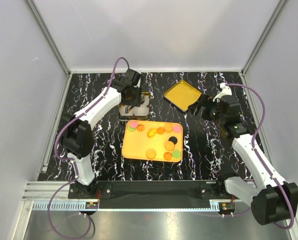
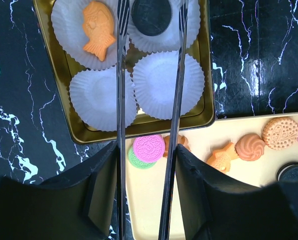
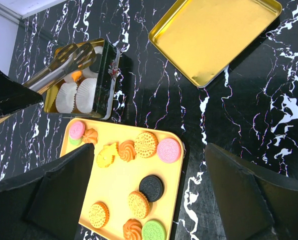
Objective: Pack the cookies
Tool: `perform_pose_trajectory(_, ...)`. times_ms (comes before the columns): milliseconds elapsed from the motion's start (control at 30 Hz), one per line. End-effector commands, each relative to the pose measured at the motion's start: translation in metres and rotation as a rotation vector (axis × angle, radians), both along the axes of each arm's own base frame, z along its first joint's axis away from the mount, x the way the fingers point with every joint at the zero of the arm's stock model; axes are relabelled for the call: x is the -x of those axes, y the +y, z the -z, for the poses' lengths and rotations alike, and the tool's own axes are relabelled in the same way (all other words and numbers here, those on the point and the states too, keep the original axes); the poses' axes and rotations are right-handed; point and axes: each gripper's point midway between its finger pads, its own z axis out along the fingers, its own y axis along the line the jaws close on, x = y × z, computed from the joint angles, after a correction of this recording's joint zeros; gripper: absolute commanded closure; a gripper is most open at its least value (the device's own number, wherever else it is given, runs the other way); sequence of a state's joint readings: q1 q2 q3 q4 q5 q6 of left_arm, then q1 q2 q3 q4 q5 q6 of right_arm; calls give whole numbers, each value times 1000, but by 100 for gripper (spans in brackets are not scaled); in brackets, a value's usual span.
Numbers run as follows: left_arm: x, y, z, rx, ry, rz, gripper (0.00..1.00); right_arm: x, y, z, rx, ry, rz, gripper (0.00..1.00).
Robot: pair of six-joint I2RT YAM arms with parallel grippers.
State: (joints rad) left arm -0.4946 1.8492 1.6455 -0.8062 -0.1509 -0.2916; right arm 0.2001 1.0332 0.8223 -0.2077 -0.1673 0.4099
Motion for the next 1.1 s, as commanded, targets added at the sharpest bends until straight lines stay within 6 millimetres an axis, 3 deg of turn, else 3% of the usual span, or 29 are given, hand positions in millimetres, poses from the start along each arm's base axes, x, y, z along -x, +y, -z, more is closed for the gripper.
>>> perform_pose_trajectory(0,-18,-9,-20,55,-74,13,50,-3,-1,-3,14,-20,-5,0)
perform_pose_trajectory(233,-12,-12,-28,77,-77,27,49,-4,0,-4,12,-22,-5,1)
perform_pose_trajectory(433,9,-17,-67,140,-118,80,49,-4,0,-2,12,-16,-7,0)
perform_pose_trajectory(467,16,-17,-77,150,-137,95,49,-4,0,-1,13,-17,-8,0)
perform_pose_trajectory(533,33,-19,-78,157,-125,123,49,-4,-1,-2,13,-20,-5,0)
perform_pose_trajectory(567,42,-19,-90,173,-150,133,49,-4,-1,-2,12,-19,-5,0)
perform_pose_trajectory(600,52,-18,-82,167,-129,147,49,-4,-1,-2,14,-18,-5,0)
perform_pose_trajectory(700,81,-21,-92,173,-149,192,49,-4,0,-2,11,-16,-9,0)
perform_pose_trajectory(733,93,-22,-81,163,-125,207,49,-4,0,-1,13,-15,-9,0)
perform_pose_trajectory(767,103,-21,-87,176,-140,214,49,-4,0,-2,11,-18,-9,0)
perform_pose_trajectory(800,114,-18,-76,159,-115,220,49,-4,0,-2,13,-20,-8,0)
perform_pose_trajectory(933,152,-24,-68,143,-97,279,49,-4,0,-2,12,-19,-6,0)
perform_pose_trajectory(1067,175,-20,-65,121,-89,293,49,-4,0,-2,12,-18,-9,0)
